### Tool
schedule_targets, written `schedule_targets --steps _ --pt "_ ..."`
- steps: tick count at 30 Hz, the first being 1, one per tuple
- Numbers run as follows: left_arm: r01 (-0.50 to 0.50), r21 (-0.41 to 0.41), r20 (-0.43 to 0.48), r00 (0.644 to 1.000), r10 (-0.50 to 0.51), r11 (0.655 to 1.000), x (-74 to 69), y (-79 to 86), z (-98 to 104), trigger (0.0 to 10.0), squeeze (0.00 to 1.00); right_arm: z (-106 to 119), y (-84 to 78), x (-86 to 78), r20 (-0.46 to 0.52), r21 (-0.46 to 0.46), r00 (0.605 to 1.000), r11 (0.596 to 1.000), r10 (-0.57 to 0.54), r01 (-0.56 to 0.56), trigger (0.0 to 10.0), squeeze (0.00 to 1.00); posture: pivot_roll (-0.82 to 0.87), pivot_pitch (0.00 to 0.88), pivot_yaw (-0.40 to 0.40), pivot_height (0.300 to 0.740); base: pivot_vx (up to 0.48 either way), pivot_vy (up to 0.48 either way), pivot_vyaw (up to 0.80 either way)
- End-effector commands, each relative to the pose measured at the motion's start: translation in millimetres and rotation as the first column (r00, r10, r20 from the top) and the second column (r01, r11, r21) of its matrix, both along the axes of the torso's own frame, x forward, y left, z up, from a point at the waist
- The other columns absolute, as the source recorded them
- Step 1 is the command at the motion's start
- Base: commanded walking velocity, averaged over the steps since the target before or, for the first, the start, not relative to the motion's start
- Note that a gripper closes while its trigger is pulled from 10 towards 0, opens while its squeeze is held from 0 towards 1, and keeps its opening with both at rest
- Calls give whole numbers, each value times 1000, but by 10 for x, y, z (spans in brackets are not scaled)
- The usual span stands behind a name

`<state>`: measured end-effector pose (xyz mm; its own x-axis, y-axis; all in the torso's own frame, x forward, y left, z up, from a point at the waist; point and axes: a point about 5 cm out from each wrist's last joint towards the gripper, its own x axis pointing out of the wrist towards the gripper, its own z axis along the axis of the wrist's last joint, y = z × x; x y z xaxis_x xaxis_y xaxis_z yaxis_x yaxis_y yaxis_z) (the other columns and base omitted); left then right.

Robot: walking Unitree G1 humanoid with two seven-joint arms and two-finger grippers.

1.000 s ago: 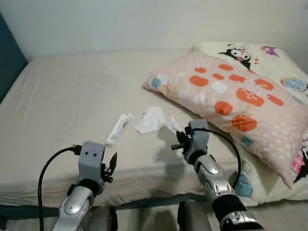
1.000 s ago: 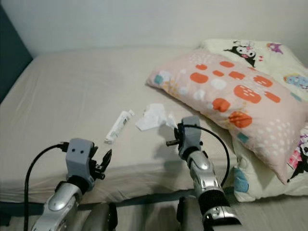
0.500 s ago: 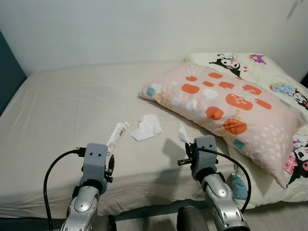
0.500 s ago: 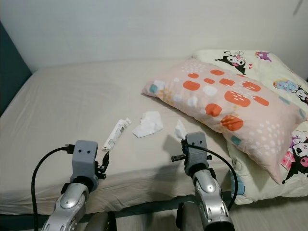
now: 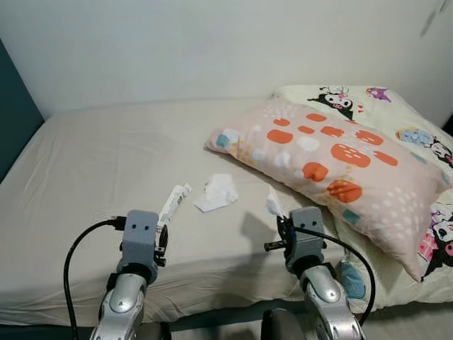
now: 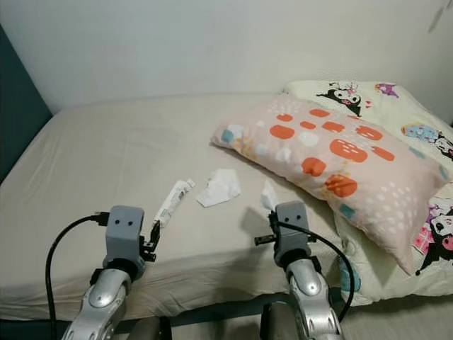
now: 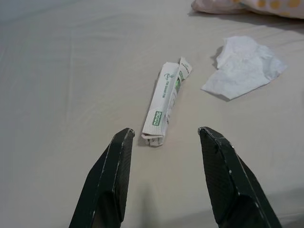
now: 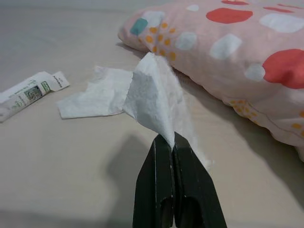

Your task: Clean up the room

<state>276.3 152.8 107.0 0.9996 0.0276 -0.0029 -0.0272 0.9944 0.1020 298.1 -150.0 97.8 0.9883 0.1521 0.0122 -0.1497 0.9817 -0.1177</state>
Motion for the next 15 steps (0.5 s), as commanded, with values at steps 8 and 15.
schedule_targets --steps 8,15 --pt "-3 -3 -4 1000 3 1000 -26 -5 -43 10000 0 -6 34 -40 -19 -9 1000 1000 6 -6 10000 0 8 109 -36 652 0 0 0" --pt "-8 -3 -5 1000 8 1000 -36 -2 -50 10000 0 -20 33 -39 -40 4 999 1000 9 -9 10000 0 9 111 -40 672 0 0 0"
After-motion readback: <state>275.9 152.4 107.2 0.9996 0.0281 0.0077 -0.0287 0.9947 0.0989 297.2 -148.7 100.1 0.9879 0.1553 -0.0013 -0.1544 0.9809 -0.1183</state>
